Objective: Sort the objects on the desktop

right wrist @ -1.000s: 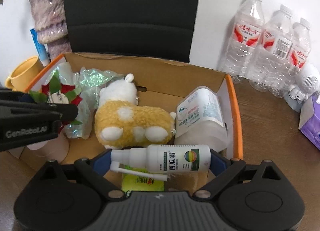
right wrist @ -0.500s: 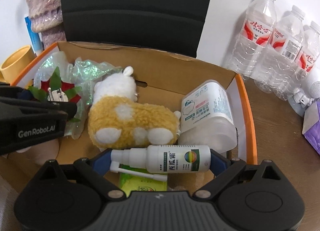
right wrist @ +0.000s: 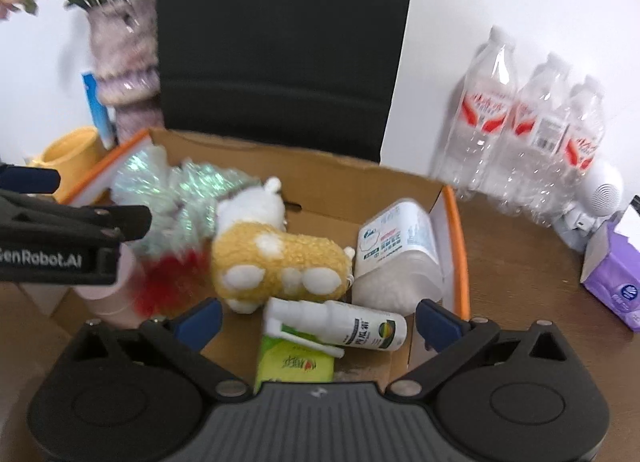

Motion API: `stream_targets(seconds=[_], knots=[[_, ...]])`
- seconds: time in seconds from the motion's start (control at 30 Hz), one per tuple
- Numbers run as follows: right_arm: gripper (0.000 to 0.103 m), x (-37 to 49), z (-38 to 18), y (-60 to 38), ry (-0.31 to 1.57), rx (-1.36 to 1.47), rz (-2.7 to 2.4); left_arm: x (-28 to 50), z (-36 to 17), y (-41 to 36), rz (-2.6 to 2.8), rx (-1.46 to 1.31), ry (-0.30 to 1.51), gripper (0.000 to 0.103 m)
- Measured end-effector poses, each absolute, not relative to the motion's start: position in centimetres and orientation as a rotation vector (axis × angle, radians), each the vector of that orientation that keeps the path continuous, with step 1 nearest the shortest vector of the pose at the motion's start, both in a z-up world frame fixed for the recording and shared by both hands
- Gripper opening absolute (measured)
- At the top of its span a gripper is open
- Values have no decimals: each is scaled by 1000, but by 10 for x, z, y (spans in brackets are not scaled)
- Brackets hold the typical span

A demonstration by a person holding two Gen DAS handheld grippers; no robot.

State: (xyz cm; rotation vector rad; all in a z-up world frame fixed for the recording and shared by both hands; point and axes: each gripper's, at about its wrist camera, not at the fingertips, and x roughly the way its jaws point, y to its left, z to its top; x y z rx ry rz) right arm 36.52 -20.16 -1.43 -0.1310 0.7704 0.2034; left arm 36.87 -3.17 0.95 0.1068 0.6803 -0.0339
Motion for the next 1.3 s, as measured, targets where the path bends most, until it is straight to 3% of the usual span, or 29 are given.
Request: stream_targets(seconds=[0.57, 1.3], knots=[[103, 244, 28, -216, 615, -44, 249, 234, 39, 5, -83, -2, 445, 103], [103, 170, 14, -217, 550, 11, 209, 154, 17, -4, 5, -44, 434, 103]])
